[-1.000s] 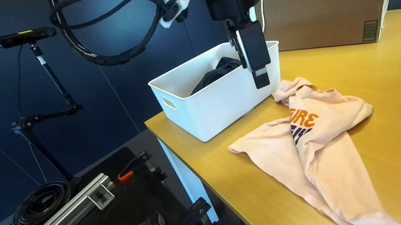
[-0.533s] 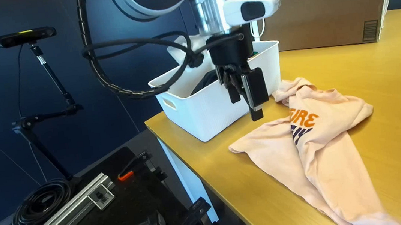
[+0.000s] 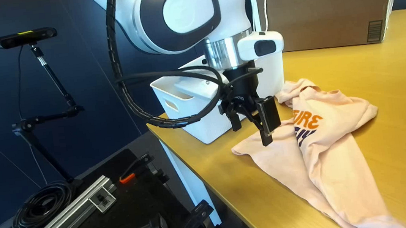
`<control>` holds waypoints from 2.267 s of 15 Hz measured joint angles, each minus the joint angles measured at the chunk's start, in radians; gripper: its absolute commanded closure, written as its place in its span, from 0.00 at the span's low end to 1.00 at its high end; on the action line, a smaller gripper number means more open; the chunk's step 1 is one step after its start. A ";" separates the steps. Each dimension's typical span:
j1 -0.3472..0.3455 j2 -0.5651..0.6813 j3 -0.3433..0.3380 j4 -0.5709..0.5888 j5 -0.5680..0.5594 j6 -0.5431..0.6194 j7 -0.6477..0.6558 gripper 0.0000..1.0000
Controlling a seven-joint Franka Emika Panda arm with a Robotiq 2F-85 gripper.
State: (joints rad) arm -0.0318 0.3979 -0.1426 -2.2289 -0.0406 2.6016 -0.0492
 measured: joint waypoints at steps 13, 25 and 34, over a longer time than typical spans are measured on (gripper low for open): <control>-0.017 0.002 0.093 -0.090 -0.088 0.180 -0.156 0.00; -0.238 0.143 0.283 -0.122 -0.094 0.454 -0.443 0.34; -0.303 0.151 0.343 -0.133 -0.128 0.503 -0.449 1.00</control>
State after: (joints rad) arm -0.3344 0.5490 0.2002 -2.3616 -0.1687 3.1050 -0.4980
